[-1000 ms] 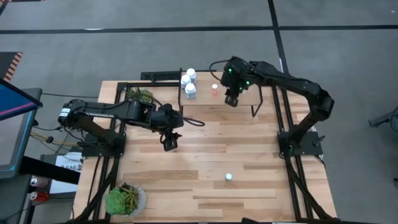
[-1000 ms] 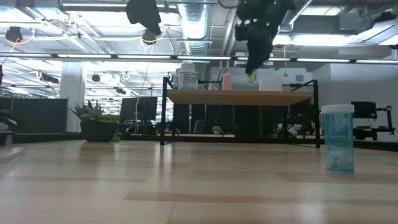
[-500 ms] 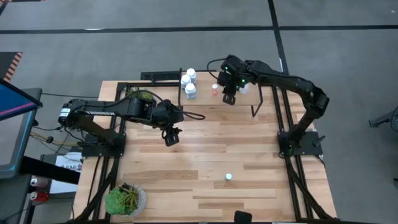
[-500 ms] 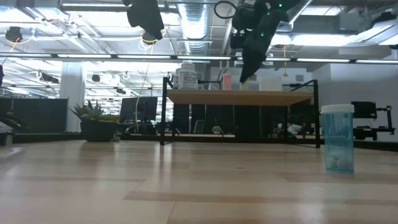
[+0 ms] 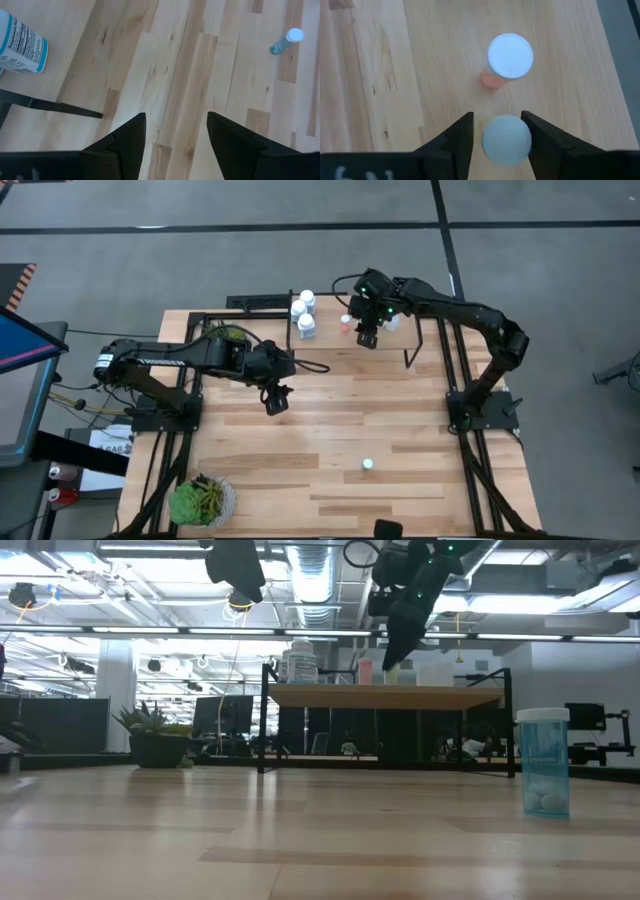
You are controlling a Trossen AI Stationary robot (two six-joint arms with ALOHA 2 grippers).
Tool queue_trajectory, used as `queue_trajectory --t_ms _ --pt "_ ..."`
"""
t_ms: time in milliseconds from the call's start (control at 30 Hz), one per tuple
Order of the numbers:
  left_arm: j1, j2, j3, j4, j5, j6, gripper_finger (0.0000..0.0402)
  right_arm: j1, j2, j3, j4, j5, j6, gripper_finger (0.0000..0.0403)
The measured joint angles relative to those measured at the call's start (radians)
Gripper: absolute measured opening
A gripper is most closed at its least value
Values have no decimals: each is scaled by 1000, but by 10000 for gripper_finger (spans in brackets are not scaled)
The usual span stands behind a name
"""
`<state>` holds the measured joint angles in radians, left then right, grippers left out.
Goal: Pick and place medicine bottles onto shelf by color
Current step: Put the yellow pill bottle on the shelf, then put the blue pill bottle on the shelf
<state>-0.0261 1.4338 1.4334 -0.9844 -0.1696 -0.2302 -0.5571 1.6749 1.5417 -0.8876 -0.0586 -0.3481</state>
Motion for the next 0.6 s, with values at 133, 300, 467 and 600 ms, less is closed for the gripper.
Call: queue_trajectory --t_ms 133,300,467,600 --pt "0 0 0 0 0 0 196 1 0 0 13 0 0 200" --pt "0 0 0 0 0 0 196 -1 -9 11 3 0 0 215" --pt "0 0 0 0 0 -1 197 -1 -10 90 -37 1 0 223" --pt "0 0 0 0 1 -1 197 0 -10 171 -111 1 9 224"
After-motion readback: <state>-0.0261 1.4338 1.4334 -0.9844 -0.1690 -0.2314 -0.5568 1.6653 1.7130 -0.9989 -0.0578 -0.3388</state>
